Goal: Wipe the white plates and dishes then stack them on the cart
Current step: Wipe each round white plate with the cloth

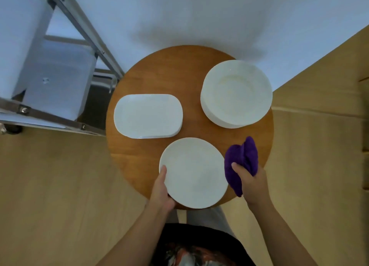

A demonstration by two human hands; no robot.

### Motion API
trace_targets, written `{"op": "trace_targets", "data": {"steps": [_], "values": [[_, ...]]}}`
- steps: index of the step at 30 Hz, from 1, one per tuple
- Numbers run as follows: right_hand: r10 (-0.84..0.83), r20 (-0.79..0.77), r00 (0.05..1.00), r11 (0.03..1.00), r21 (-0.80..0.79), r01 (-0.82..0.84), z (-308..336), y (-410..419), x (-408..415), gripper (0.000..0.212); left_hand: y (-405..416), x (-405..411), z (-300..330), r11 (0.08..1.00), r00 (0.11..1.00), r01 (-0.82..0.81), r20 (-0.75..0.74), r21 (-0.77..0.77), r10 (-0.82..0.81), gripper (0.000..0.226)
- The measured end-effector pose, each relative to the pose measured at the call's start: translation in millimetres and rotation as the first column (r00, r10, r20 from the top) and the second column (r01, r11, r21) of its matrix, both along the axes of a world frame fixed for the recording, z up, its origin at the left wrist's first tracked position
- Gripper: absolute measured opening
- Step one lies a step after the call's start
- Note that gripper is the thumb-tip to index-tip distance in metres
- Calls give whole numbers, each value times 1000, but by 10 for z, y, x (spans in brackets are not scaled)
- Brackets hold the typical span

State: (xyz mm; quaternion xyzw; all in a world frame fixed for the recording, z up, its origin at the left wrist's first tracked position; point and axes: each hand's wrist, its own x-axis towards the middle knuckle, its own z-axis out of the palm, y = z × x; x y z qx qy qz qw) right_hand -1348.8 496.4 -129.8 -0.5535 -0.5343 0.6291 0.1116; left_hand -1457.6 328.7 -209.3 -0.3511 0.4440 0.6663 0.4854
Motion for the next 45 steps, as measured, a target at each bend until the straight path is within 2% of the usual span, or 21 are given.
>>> {"op": "trace_targets", "data": {"steps": [3,5,6,7,9,10,14,16,18,20,21,22,23,25,26,30,32,36,42,43,45], "values": [[-3,-12,1000,1000,18,3,-59,106,3,25,117,3,-58,998,998,53,-15,-37,-54,34],[22,-14,1000,999,24,-22,-98,164,-12,26,199,-10,-88,953,970,221,-56,-206,-237,36],[42,-11,999,999,24,-41,-114,185,-20,27,223,5,-121,872,904,351,-118,-342,-410,37],[69,-8,998,997,25,-69,-132,203,-29,28,226,24,-155,758,797,443,-176,-479,-577,38],[137,-3,991,990,32,-137,-173,229,-44,30,199,56,-223,549,595,462,-215,-697,-774,47],[166,-3,986,986,36,-165,-194,238,-58,30,190,48,-249,467,535,440,-194,-767,-822,52],[203,8,979,979,8,-203,-244,266,-85,32,222,-44,-353,253,351,518,-66,-817,-934,62],[203,-12,979,979,-4,-203,-237,281,-90,30,248,-118,-345,93,223,553,39,-828,-974,61],[194,-40,980,981,-10,-195,-223,317,-104,29,333,-229,-266,-80,99,499,149,-863,-984,55],[170,-59,984,985,-31,-172,-210,367,-130,30,518,-373,-126,-221,-18,350,229,-910,-973,50],[159,-71,985,986,-41,-162,-207,395,-147,31,651,-444,-51,-217,-47,283,212,-934,-976,51],[149,-84,985,987,-47,-153,-205,424,-165,32,803,-509,1,-144,-49,251,136,-957,-990,53],[138,-96,986,988,-51,-143,-203,457,-183,31,978,-565,38,-15,-16,263,11,-965,-1000,56],[108,-115,988,992,-54,-114,-196,534,-213,30,1373,-669,116,253,125,340,-223,-906,-967,62],[92,-118,989,994,-55,-99,-193,576,-231,30,1565,-727,140,323,180,353,-275,-878,-944,63],[71,-121,990,996,-50,-77,-192,705,-264,32,2018,-909,88,402,248,358,-329,-843,-911,52],[81,-126,989,994,-56,-89,-181,752,-260,32,2058,-978,36,375,238,363,-305,-853,-922,47],[49,-145,988,993,-99,-64,-172,834,-171,30,2060,-1053,71,222,151,346,-179,-912,-972,37],[28,-126,992,996,-84,-39,-169,959,-46,26,2141,-1110,280,-102,-80,188,88,-977,-993,35],[17,-118,993,997,-78,-26,-177,979,-29,26,2151,-1119,307,-115,-89,187,100,-976,-991,34],[-8,-105,994,997,-75,0,-184,1007,-10,27,2161,-1161,356,-67,-47,206,58,-976,-997,33]]}}
